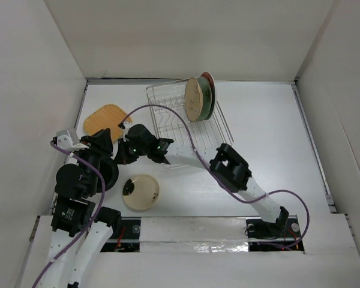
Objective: Load the plates into the dish rack
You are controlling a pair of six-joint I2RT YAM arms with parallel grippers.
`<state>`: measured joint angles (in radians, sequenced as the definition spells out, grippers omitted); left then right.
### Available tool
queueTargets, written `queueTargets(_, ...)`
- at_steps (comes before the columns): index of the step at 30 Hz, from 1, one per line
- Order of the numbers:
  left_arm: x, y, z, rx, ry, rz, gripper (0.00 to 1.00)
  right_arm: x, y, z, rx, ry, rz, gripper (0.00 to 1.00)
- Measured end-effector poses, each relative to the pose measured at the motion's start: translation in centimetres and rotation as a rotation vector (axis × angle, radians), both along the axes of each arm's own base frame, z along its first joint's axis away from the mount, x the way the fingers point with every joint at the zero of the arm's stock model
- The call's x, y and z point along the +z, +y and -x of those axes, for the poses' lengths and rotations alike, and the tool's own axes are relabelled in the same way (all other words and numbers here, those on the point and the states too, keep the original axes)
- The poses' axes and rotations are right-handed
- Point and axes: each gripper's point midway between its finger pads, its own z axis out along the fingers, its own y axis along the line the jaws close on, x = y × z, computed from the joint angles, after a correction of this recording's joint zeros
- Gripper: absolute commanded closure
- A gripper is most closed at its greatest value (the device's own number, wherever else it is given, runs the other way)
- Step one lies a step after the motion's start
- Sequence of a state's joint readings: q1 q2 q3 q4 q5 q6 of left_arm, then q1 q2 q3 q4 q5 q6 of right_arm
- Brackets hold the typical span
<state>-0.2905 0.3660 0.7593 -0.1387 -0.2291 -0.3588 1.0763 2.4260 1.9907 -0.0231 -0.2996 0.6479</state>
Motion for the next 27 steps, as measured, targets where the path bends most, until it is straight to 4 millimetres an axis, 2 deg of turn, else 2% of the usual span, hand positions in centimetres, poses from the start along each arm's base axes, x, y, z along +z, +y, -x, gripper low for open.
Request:
queueTargets(5,0.1,0.2,0.0,0.011,-0.002,0.002,0.80,8.9,-1.3,-1.4,-0.056,-0.112,-0.131,1.00)
queueTargets(8,0.1,0.2,0.0,0.011,-0.002,0.001,0.80,13.8,-3.1,-3.6,-0.127,-0.195,-0.197,1.00)
queueTargets(11,0.1,0.2,0.0,0.010,-0.002,0.000,0.79,16.7,-6.1,-6.5,-0.226,-0.257,-0.214,1.00)
queueTargets(14,0.1,0.2,0.0,0.008,-0.003,0.000,0.79,17.6,-10.2,-10.7,-0.365,-0.314,-0.177,1.00)
queueTargets(18,0.1,0.0,0.1,0.001,-0.003,-0.002,0.78,17.3,-17.2,-17.3,-0.618,-0.410,-0.028,1.00)
queueTargets(19,0.1,0.0,0.1,-0.002,-0.003,-0.002,0.78,16.9,-18.6,-18.2,-0.668,-0.436,0.024,1.00)
queueTargets(21,0.1,-0.2,0.1,-0.011,-0.003,-0.003,0.78,16.9,-23.1,-21.1,-0.814,-0.500,0.147,1.00)
queueTargets(24,0.1,-0.3,0.1,-0.019,-0.004,-0.004,0.77,17.1,-27.6,-22.8,-0.942,-0.575,0.313,1.00)
queueTargets(27,0.1,-0.4,0.1,-0.024,-0.004,-0.005,0.77,18.3,-30.5,-23.4,-1.021,-0.643,0.436,1.00)
